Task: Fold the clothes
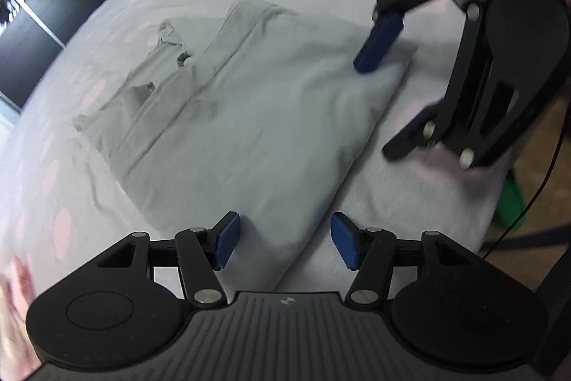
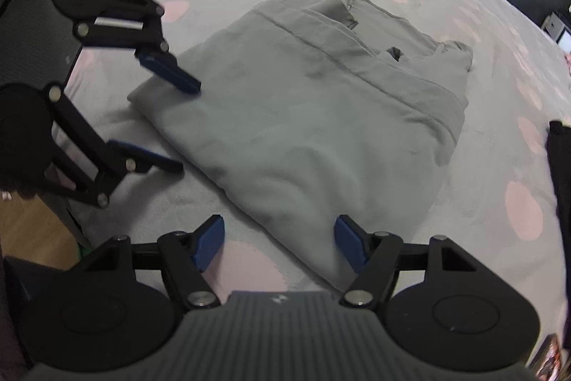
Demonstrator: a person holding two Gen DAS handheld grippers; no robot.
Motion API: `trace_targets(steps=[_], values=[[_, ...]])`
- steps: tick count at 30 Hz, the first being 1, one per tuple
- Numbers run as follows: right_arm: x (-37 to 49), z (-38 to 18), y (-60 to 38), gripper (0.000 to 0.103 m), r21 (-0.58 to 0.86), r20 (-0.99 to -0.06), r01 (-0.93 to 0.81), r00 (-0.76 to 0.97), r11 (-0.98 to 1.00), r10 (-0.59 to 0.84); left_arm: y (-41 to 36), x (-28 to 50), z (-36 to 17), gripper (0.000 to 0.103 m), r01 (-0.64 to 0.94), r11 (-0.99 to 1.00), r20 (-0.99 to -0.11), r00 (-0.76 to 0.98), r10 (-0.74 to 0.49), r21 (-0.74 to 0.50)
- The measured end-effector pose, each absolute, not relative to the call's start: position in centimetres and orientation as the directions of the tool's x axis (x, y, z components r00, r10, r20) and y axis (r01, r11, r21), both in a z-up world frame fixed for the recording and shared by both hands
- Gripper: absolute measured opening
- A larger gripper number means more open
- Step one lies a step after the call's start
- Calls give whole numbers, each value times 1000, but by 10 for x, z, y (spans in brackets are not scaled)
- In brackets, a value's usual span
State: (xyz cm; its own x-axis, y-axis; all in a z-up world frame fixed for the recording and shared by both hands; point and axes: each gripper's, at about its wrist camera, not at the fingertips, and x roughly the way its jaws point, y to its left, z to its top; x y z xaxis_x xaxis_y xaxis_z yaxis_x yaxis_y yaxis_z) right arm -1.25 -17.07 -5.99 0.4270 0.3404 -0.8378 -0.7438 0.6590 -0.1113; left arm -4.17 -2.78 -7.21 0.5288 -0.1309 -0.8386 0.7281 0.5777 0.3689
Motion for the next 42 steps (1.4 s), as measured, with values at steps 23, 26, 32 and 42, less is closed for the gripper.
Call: trace_targets(steps=[23, 26, 32, 42], values=[[-59, -98, -160, 28, -725, -653, -664, 747, 183, 122, -39, -74, -113, 32, 629, 198, -650, 758, 60, 752], [-58, -85, -162, 19, -725, -636, -646, 761, 238, 129, -37, -68, -98, 21, 628, 288, -666, 745, 47, 723], [-50, -58, -165, 15, -679, -657, -658, 743, 324, 131, -34, -55, -66, 14, 647, 395, -710, 704, 20, 652], [-67, -20, -176, 15, -493, -789, -761, 596, 423, 152, -29, -91, -40, 13, 742, 396, -803, 595, -19, 541]])
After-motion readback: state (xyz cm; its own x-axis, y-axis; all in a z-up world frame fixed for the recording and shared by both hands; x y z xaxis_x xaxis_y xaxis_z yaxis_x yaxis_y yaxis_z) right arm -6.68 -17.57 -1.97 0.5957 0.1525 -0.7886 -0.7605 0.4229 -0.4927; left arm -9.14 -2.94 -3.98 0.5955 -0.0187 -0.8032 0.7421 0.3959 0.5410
